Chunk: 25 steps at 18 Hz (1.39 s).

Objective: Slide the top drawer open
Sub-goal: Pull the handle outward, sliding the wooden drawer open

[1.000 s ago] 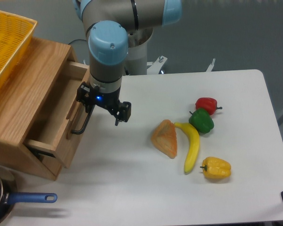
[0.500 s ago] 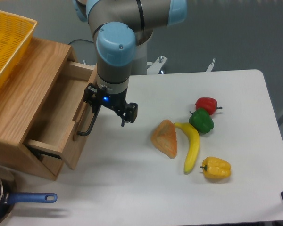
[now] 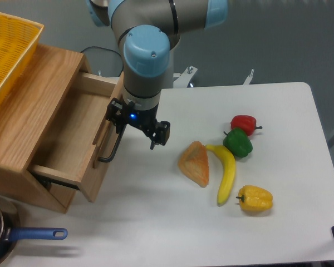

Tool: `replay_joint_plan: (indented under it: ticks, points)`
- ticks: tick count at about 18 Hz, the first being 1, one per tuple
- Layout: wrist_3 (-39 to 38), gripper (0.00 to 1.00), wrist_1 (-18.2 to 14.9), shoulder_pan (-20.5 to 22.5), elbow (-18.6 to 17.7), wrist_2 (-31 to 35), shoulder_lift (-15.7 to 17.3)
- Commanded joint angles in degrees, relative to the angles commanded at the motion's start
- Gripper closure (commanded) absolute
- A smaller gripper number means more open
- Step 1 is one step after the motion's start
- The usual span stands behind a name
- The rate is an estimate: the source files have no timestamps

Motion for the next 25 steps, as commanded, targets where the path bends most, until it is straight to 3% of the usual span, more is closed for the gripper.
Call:
replay_joint_plan:
  ticks: [25]
  points:
    - [6.2,0.00,-0.1,3.7,0.0,3.1,-0.1]
